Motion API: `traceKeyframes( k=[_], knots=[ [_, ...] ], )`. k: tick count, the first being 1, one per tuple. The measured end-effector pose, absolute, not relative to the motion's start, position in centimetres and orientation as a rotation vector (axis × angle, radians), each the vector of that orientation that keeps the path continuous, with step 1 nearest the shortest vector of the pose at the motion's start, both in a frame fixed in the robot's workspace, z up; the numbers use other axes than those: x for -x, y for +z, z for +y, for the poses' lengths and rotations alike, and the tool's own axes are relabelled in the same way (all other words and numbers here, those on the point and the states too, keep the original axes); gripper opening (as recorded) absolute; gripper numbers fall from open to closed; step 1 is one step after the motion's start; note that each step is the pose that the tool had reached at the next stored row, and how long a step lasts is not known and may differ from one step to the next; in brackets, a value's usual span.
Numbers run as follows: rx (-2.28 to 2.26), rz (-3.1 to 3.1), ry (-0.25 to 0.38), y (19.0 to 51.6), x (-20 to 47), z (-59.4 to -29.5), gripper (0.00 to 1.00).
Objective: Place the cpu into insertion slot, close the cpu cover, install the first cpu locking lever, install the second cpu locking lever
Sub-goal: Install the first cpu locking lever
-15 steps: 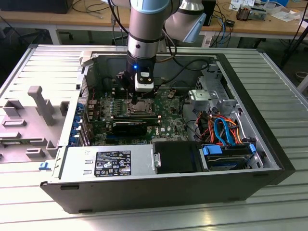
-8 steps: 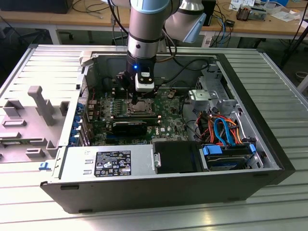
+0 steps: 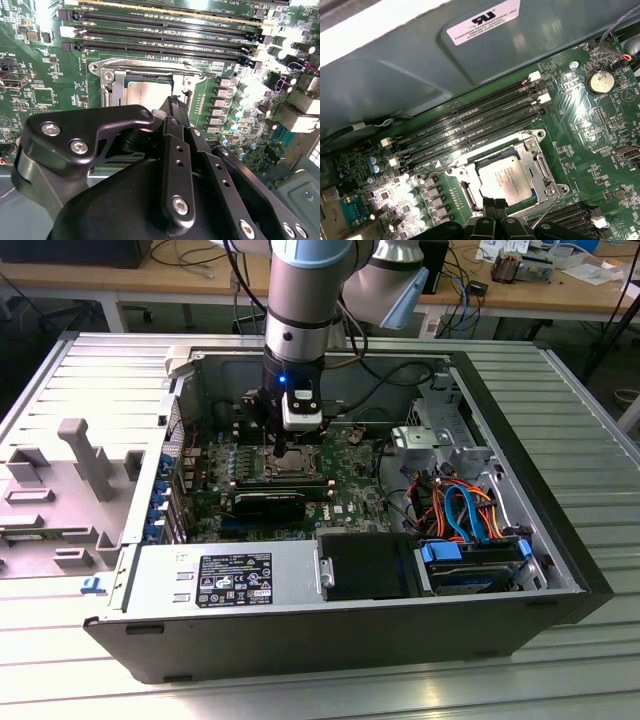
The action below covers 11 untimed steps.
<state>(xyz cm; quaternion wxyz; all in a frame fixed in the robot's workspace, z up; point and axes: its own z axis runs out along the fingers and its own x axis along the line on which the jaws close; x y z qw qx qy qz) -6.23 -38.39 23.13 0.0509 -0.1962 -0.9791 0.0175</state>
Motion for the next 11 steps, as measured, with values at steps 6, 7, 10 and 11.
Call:
traceKeyframes(
  k=[6, 7, 10, 11],
  knots=[
    [0.576, -2.984, 0.054, 23.13, 6.23, -38.39, 0.11],
    [0.571, -2.986, 0.055, 23.13, 6.23, -38.39, 0.11],
    [0.561, -2.988, 0.055, 23.12, 6.23, -38.38, 0.11],
    [0.558, -2.988, 0.055, 23.13, 6.23, -38.39, 0.11]
  ],
)
